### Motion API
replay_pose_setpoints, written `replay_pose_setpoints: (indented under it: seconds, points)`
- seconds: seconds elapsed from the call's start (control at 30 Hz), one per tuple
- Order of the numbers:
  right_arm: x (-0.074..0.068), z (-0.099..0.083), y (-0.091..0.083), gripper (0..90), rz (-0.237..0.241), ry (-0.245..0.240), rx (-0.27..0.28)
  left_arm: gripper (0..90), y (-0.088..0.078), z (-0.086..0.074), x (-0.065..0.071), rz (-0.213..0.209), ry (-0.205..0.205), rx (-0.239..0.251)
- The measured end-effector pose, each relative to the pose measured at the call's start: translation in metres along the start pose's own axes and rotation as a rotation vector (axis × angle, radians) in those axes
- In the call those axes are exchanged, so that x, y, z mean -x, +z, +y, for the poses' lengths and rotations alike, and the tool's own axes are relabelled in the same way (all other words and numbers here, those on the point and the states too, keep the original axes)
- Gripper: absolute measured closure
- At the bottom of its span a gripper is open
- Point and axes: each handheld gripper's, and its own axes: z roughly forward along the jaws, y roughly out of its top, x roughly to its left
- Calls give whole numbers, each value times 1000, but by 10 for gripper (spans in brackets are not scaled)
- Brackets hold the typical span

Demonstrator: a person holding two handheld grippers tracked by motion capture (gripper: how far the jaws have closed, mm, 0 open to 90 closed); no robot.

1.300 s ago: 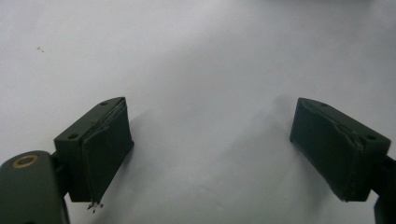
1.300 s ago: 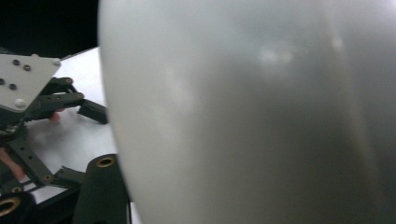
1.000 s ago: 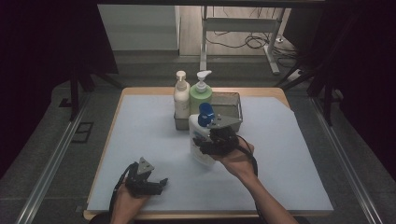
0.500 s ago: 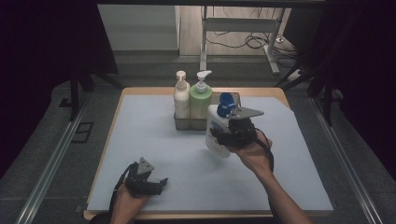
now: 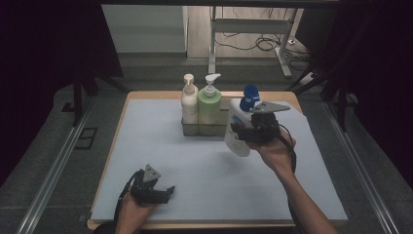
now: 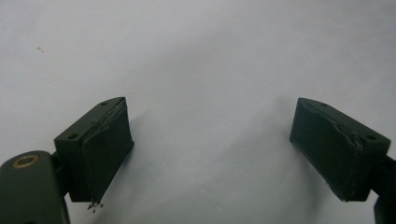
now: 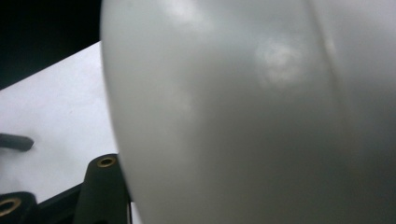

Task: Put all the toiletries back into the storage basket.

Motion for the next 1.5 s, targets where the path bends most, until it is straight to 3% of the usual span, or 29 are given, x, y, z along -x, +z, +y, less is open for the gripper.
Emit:
replay_pose_setpoints:
  seconds: [0.73, 1.5]
  points:
    - [34, 27, 17, 401, -74, 73, 16, 122, 0, 0, 0, 1, 2, -2]
    - [50, 47, 52, 403, -161, 123, 30, 122, 0, 0, 0, 2, 2, -3]
